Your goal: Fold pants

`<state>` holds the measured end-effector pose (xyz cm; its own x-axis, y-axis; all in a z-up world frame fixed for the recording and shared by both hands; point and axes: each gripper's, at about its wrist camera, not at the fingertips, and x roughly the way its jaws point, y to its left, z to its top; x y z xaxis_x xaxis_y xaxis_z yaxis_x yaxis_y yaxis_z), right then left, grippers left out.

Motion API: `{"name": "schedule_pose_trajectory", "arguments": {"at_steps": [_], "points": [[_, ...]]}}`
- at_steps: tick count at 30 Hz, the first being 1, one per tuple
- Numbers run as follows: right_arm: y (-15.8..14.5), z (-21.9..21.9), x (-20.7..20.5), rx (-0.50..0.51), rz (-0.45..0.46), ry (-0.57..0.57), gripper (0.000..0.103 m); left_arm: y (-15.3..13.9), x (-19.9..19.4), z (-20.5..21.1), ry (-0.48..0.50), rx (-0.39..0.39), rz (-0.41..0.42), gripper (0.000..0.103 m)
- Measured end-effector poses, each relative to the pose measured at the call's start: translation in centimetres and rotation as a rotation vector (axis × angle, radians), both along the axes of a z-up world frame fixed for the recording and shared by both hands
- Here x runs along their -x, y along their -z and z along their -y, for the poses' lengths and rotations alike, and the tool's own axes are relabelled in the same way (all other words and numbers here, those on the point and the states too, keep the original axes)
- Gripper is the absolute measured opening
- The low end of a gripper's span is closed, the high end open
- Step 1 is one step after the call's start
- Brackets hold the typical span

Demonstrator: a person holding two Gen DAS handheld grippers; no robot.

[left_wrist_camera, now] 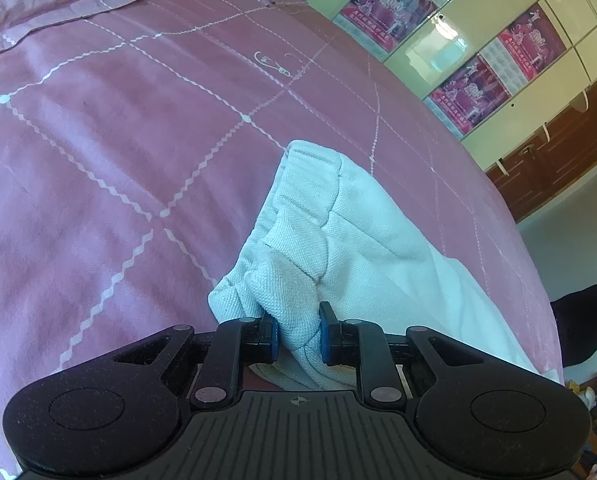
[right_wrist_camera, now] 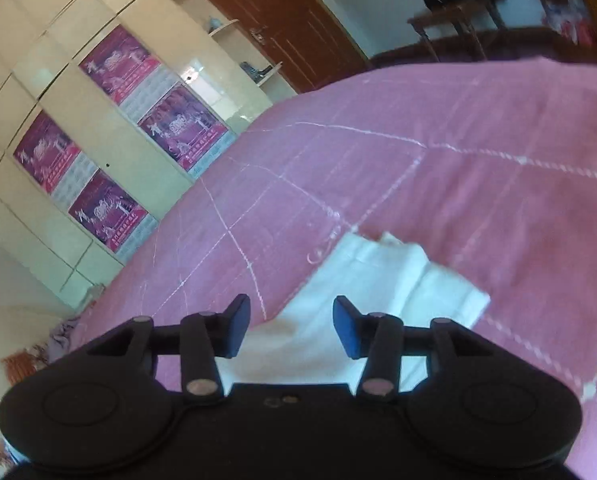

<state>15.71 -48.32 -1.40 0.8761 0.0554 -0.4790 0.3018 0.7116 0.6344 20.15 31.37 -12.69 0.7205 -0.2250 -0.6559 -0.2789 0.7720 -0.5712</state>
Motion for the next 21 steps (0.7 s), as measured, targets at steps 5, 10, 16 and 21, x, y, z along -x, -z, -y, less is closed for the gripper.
{"name": "schedule_pose_trajectory", "arguments": {"at_steps": [5,10,16,21], "points": [[5.2,1.4,0.1,-0.184,-0.079,0.004,0.043,-0.1,-0.1,0.1,0.007,-0.007,-0.004,0.019],[9.7,3.1,-2.5,-0.439,-0.041,-0.023,0.037,0.0,0.0,0.0,0.001,0.005,0.003,0.019],[5.7,3.5,-2.0,-0.508,0.211,-0.092,0.037,0.2,0.0,-0.1,0.002,0.009,0.008,0.019],[8.4,4.3,-2.6,-0.503,0.11,-0.074,0.038,0.3,0.2,-0.1,0.0,0.019,0.014,0.019]]}}
